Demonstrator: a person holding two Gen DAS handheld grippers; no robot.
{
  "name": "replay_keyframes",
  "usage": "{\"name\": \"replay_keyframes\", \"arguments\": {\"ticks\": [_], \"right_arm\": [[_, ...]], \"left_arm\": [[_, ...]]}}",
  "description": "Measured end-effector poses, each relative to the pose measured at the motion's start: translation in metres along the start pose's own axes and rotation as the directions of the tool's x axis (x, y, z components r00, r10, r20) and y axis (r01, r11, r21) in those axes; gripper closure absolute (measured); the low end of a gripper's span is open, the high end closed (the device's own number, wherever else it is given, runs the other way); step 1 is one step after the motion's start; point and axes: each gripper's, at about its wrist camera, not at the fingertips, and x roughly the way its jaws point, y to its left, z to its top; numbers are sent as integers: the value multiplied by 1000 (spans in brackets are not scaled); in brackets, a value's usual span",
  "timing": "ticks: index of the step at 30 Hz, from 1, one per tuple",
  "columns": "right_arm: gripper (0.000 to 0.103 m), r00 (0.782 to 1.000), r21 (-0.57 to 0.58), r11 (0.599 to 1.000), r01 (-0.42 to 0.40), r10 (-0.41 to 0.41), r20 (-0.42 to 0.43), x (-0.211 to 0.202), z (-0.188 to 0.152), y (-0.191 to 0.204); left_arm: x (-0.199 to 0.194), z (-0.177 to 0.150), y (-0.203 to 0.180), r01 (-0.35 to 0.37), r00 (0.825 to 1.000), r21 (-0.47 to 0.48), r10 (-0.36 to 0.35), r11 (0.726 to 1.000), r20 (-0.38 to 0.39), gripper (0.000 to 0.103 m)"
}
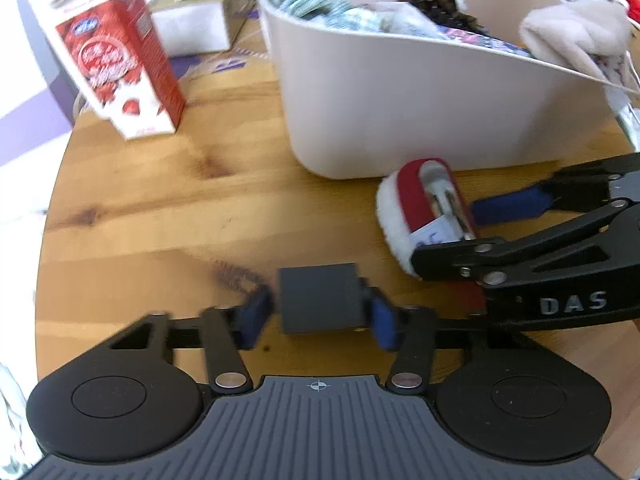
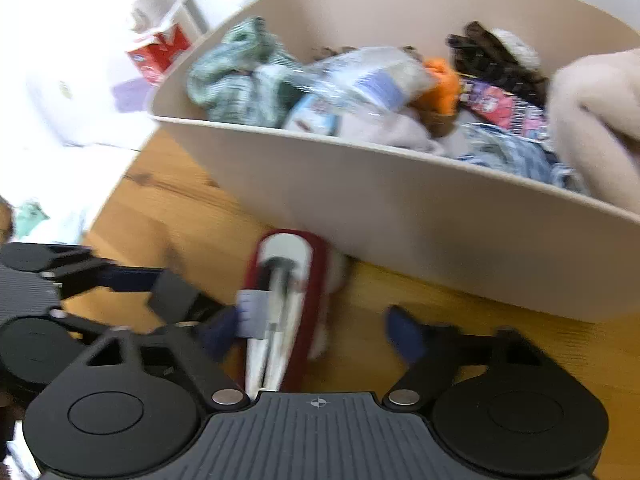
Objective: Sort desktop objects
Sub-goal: 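Grasp small black box with left tool while right tool grasps red hair clip, then lift the black box and hair clip and carry them over the basket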
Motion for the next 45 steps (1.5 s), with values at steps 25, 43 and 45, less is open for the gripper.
{"name": "replay_keyframes", "arguments": {"ticks": [25,43,45], "right_arm": [[71,997,36,999,29,-31,68,-78,-31,-18],[71,984,35,998,51,-57,171,-163,-38,-29],[71,981,29,998,57,-61,185,-171,-36,-30]], "left_arm": [[-40,-7,-5,80,995,100,-85,992,46,58],[-88,-1,1,62,985,253,-100,965,141,58],[-94,5,2,62,982,260,-105,964,156,58]]}}
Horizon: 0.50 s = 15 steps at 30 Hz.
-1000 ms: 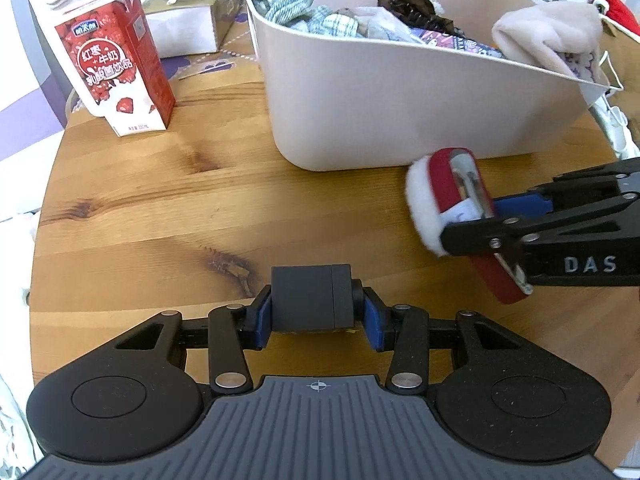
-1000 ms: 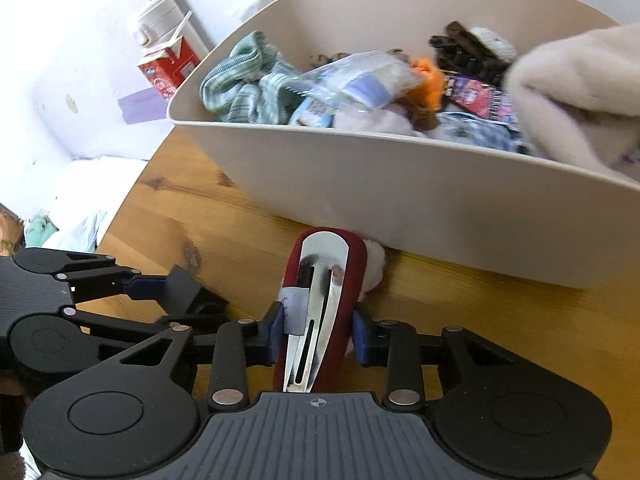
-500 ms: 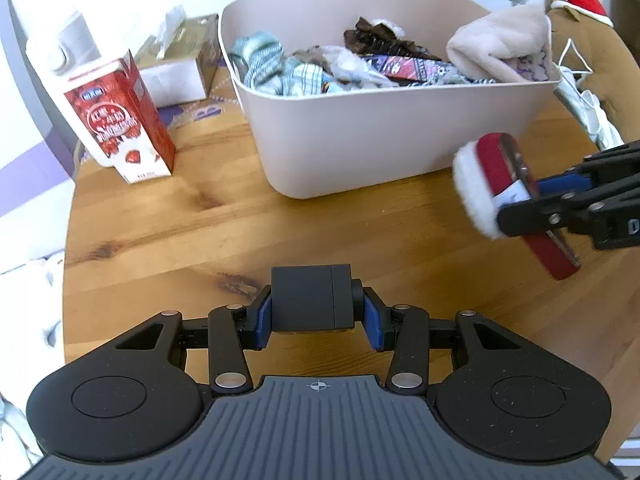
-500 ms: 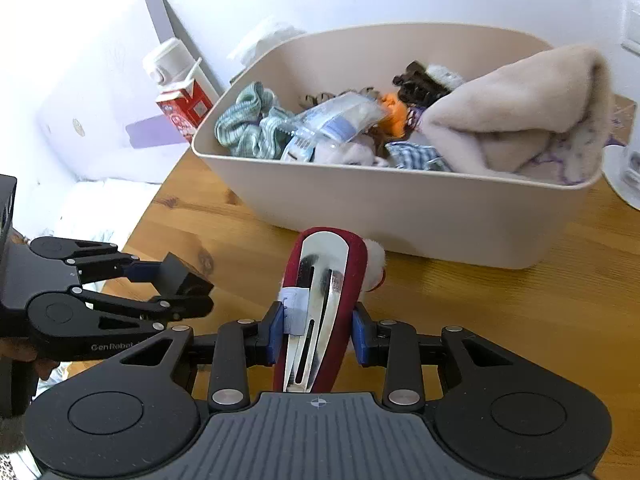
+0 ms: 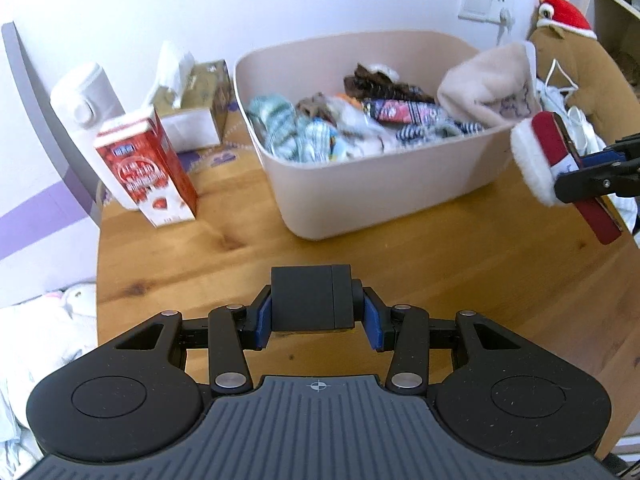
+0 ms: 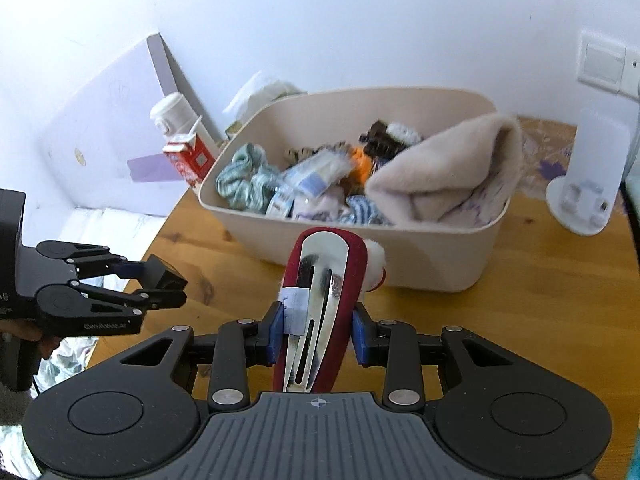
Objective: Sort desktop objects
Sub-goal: 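Lift the black box and hair clip and carry them over the basket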
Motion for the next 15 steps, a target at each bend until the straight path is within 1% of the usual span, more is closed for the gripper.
{"name": "replay_keyframes", "arguments": {"ticks": [1,2,7,15], "right_arm": [[71,1000,-3,1000,3,-3,9,-4,2,-1],[71,1000,-6,1000,5,-5,17,-7,5,-2],[71,998,-17,1000,10,-9,67,-26,20,-8],[71,991,-62,998,30,-22,131,-44,49,-9]], "left_arm": [[-2,3,1,1,1000,8,-1,1000,9,58],[-5,7,1,159,985,274,-173,949,27,58],[-16,28,1,158,981,280,-183,947,67,58],[-30,61,-7,151,969,342,-207,927,133,58]]}}
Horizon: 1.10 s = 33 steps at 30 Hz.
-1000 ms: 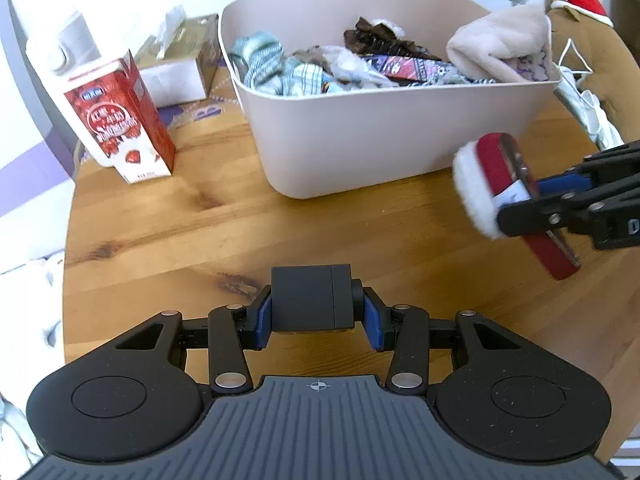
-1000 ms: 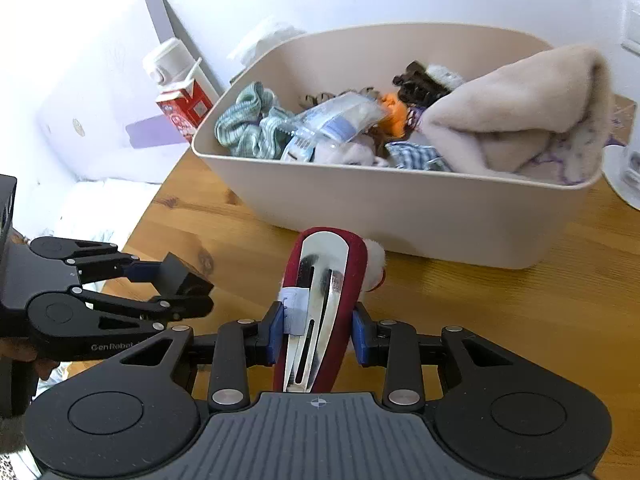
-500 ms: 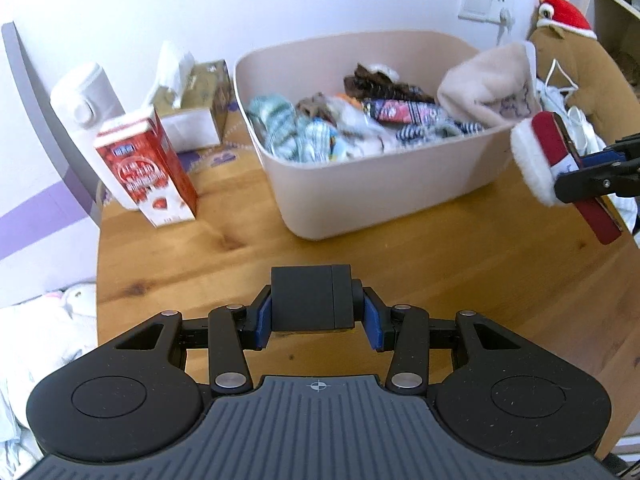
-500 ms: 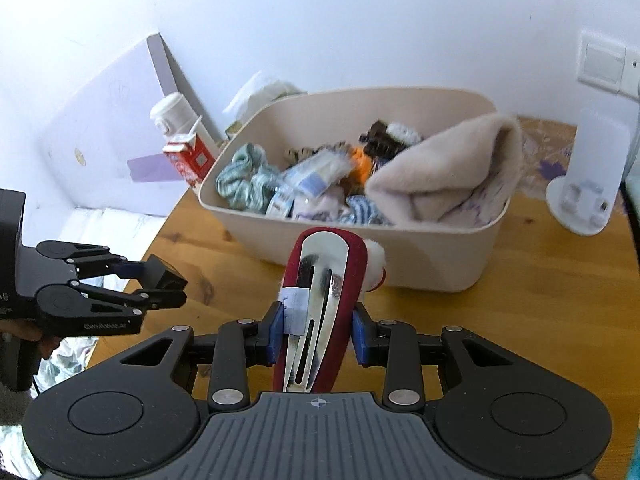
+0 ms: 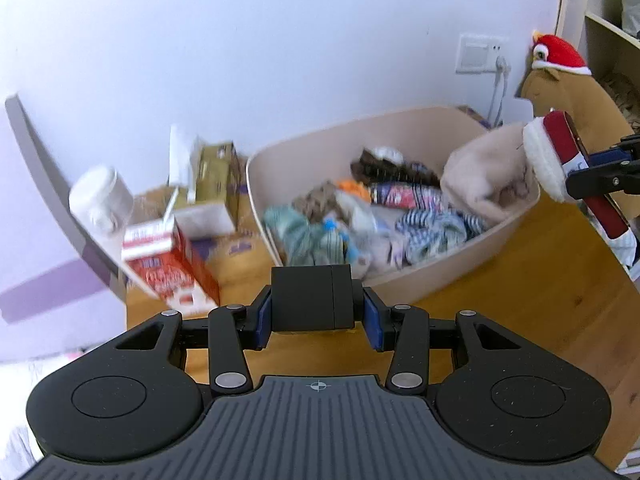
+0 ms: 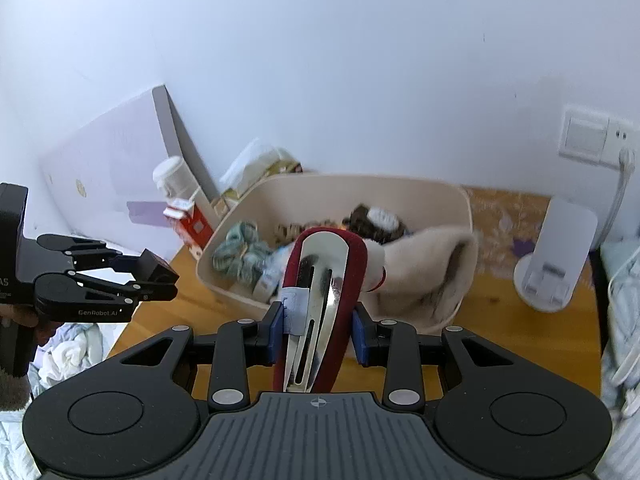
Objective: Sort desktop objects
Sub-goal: 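Lift the black box and hair clip and carry them over the basket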
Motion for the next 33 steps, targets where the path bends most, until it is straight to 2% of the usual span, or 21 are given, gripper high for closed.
{"name": "replay_keyframes", "arguments": {"ticks": [8,12,16,24,30,33], "right_arm": [[71,996,-29,999,29,-26,85,-4,37,-5],[71,992,-43,998,40,-35,124,2,52,-8],[71,990,-8,999,51,-50,134,19,61,-16],[70,995,30,998,48,-51,87,66,70,-26],[70,999,70,997,28,-29,15,104,67,-31],[70,999,85,996,24,-22,-24,121,62,-33]], "left_arm": [[6,41,-5,-5,998,54,2,999,56,58],[16,61,-12,-19,998,73,15,997,58,58],[31,77,-16,-7,999,53,5,999,46,58],[70,93,-24,36,999,44,-35,998,-13,57],[101,91,-31,14,999,45,-12,999,-36,57],[113,90,-31,29,998,23,-28,999,-58,57]]}}
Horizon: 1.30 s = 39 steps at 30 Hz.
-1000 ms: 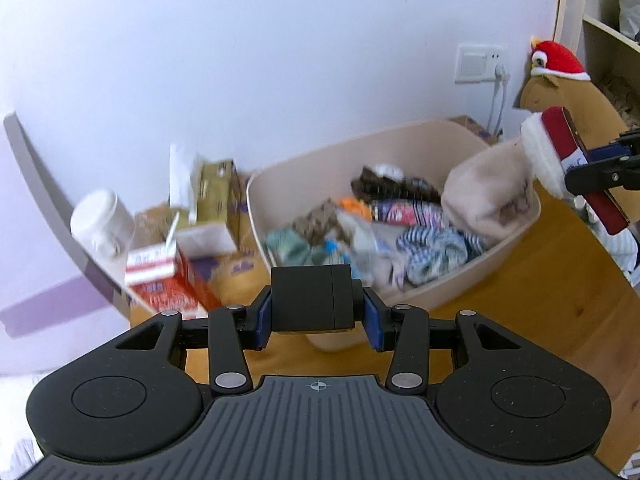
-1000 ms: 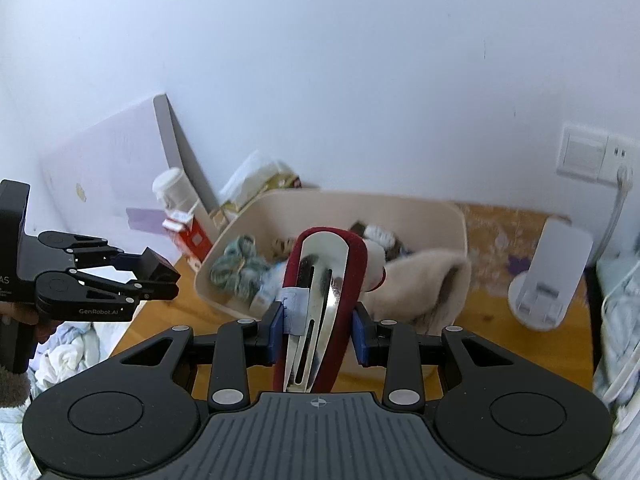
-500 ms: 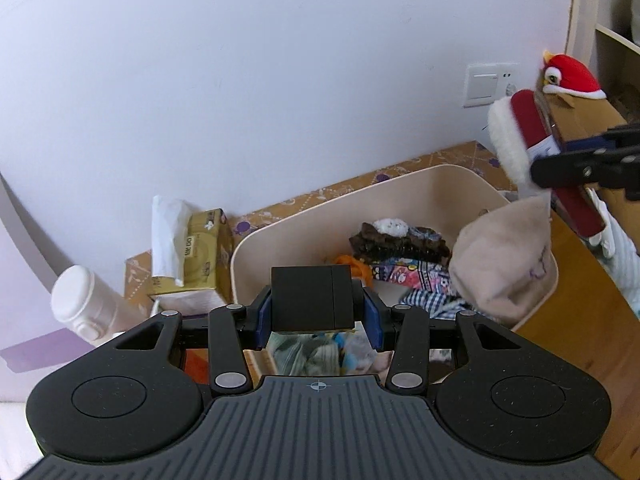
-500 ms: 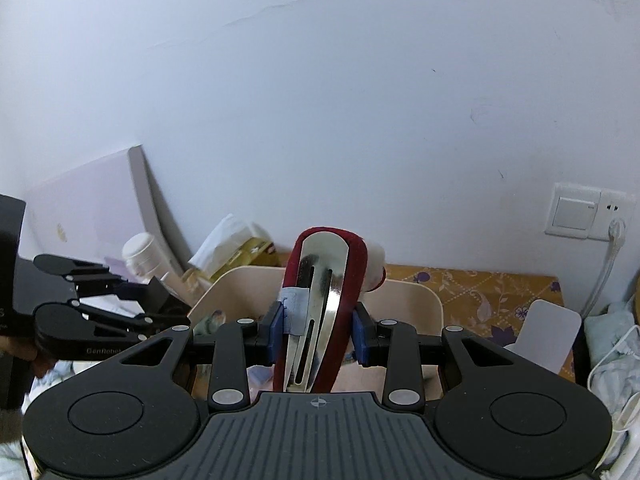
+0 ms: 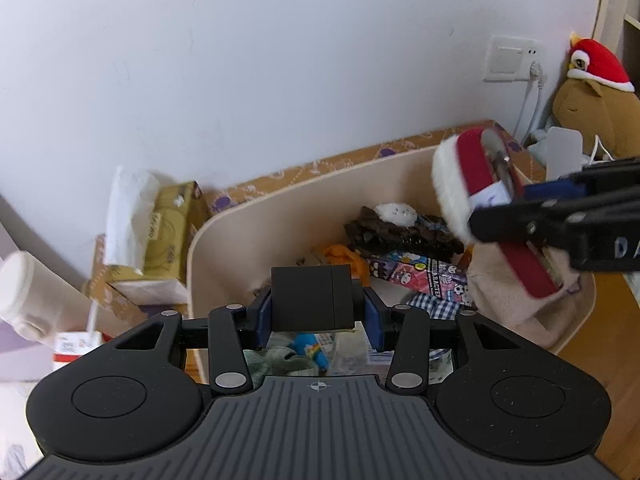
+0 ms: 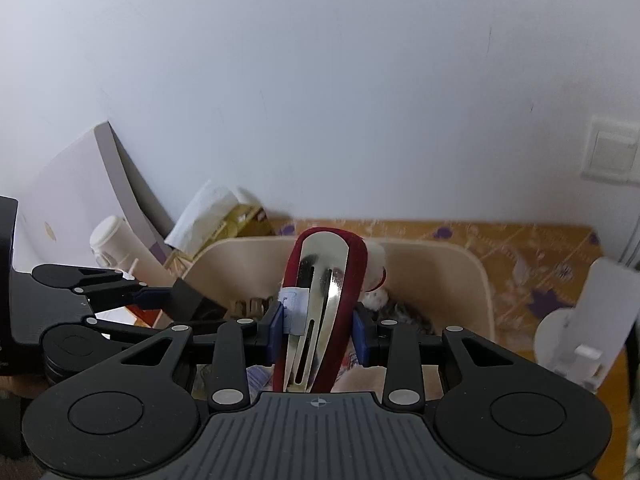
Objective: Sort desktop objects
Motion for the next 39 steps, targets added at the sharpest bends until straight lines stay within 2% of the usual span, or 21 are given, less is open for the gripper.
{"name": "replay_keyframes", "arguments": {"ticks": [8,9,13,14,16,19,22,30,33,37,39], "right_arm": [[66,997,15,999,30,-28,-66,24,-9,-1],[61,997,22,999,25,-24,-68,23,-10,-3],[52,997,27,999,33,-31,-64,19,-12,-3],[48,998,30,999,36,-34,-61,18,-12,-2],[24,999,48,998,38,-36,-34,11,-13,-2],[11,1000,62,998,18,-18,-1,0,-15,1],[1,998,55,997,51,-53,23,-12,-17,8],[0,990,83,988,126,-131,45,-43,-25,27],[0,983,80,981,175,-179,51,-52,-32,36],[0,990,99,987,127,-132,40,-62,-42,37],[0,990,94,987,131,-135,42,-68,-46,37]], "left_arm": [[25,-8,1,-16,998,-38,13,999,-69,57],[26,-9,1,-10,998,-40,7,999,-68,57],[23,-9,-1,-17,999,-23,16,1000,-49,39],[21,-9,0,-21,999,-22,20,1000,-38,35],[15,-9,1,-17,1000,-35,17,999,-18,31],[7,-9,5,1,1000,-46,-1,999,-7,31],[-1,-10,7,8,1000,-41,-8,999,1,30],[-30,-25,11,44,999,-25,-44,999,-11,29],[-45,-32,12,32,999,-26,-32,999,-4,29],[-66,-43,15,41,999,-50,-41,998,5,29],[-75,-48,15,52,999,-50,-53,997,-9,29]]}}
